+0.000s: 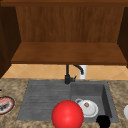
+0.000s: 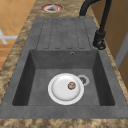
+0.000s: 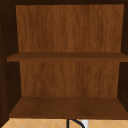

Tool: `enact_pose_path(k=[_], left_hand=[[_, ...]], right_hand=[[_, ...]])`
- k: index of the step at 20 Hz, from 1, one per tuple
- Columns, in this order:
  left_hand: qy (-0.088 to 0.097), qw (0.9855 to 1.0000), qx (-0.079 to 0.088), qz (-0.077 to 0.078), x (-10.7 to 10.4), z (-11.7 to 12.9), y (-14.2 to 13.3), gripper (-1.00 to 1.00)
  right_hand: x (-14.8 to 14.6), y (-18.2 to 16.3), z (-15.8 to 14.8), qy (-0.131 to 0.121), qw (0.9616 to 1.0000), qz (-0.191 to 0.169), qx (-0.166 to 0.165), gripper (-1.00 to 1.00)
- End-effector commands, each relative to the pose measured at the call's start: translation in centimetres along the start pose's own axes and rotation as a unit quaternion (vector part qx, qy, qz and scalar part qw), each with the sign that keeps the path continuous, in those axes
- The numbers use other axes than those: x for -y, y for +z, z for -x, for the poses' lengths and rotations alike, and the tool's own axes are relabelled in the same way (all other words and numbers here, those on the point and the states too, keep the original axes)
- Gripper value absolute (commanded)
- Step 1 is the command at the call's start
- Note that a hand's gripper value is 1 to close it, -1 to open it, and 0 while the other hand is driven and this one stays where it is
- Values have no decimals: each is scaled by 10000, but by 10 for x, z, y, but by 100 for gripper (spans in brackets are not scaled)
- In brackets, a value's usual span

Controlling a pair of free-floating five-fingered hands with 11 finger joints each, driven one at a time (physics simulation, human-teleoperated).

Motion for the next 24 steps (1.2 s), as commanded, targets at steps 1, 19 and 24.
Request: enact_pose_path(k=[1, 19, 24], left_hand=[[61, 9989, -166, 430, 1, 0, -23, -100], [300, 9869, -693, 1425, 26, -14, -88, -100], [351, 9813, -831, 1702, 30, -12, -109, -100]], right_hand=[[0, 0, 0, 0, 10000, 0, 0, 0], [0, 0, 0, 0, 10000, 0, 0, 0], [0, 0, 0, 0, 10000, 0, 0, 0]])
